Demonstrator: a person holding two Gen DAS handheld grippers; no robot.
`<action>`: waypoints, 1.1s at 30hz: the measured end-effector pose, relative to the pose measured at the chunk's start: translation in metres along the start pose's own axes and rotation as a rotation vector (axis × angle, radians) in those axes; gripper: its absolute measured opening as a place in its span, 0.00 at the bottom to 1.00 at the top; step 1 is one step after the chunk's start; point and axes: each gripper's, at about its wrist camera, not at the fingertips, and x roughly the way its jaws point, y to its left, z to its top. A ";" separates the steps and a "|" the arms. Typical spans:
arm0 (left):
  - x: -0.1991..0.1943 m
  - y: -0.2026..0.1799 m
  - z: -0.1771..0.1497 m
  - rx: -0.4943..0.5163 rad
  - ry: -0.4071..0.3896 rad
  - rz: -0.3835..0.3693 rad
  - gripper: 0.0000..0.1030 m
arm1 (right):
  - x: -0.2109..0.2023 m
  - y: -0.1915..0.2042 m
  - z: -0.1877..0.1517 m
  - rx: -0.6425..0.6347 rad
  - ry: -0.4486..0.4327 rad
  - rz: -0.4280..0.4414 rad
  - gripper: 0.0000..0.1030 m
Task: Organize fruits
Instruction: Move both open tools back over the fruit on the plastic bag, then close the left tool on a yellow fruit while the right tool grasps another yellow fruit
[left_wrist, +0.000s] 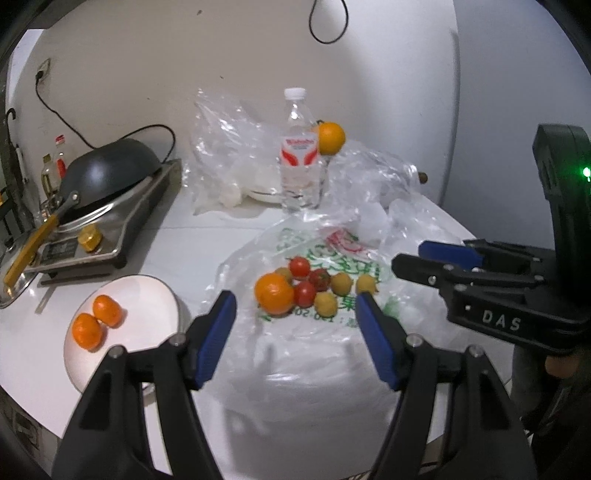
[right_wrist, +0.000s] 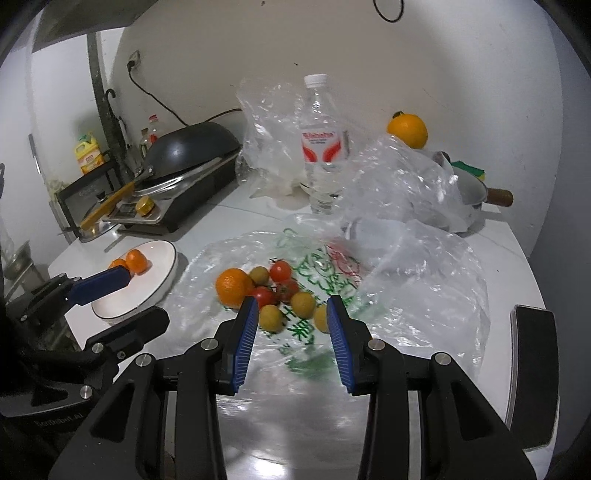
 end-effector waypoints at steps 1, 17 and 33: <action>0.003 -0.003 0.000 0.002 0.004 -0.002 0.66 | 0.000 -0.004 0.000 0.003 0.001 -0.002 0.39; 0.060 -0.028 0.000 0.042 0.078 -0.063 0.66 | 0.017 -0.022 0.001 -0.066 0.012 0.021 0.39; 0.092 -0.031 -0.007 0.094 0.140 -0.076 0.48 | 0.053 -0.026 0.006 -0.085 0.057 0.061 0.26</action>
